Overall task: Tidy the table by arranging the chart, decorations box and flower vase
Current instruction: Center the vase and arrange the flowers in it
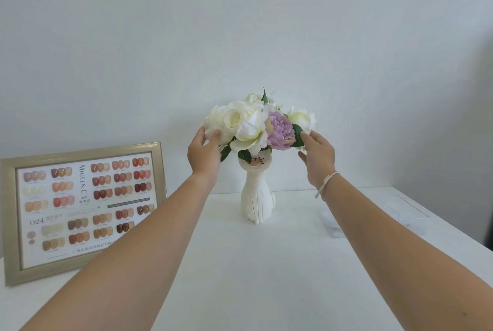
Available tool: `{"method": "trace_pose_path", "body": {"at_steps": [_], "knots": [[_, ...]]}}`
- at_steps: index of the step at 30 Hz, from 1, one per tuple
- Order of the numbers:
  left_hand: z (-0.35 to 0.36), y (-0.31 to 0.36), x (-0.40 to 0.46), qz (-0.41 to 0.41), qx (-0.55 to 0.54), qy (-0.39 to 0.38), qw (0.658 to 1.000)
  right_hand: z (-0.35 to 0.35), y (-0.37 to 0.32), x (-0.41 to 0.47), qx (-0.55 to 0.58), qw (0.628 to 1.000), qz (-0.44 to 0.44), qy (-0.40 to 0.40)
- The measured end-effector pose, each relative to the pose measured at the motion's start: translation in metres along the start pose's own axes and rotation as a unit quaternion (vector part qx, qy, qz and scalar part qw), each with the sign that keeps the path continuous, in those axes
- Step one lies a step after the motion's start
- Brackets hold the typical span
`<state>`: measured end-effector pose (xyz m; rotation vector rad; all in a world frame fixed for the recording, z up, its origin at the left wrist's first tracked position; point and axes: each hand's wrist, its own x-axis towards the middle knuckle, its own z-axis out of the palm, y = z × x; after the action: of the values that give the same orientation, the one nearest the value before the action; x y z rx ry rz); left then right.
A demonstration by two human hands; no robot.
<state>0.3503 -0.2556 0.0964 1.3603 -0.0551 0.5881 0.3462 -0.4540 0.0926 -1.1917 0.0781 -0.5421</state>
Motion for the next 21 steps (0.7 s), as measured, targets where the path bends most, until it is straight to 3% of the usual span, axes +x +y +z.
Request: {"method": "trace_pose_path", "body": {"at_steps": [7,13,21], "knots": [[-0.007,0.005,-0.007,0.035,-0.011,0.019,0.999,-0.008,-0.002,-0.013,-0.048,0.996,-0.073,0.03],[-0.005,0.008,-0.011,0.091,0.079,-0.013,0.993,-0.001,0.0,-0.033,-0.155,0.968,-0.194,-0.038],[-0.004,0.009,0.001,0.075,0.121,-0.01,0.99,0.01,0.014,-0.037,-0.233,0.946,-0.212,-0.077]]}}
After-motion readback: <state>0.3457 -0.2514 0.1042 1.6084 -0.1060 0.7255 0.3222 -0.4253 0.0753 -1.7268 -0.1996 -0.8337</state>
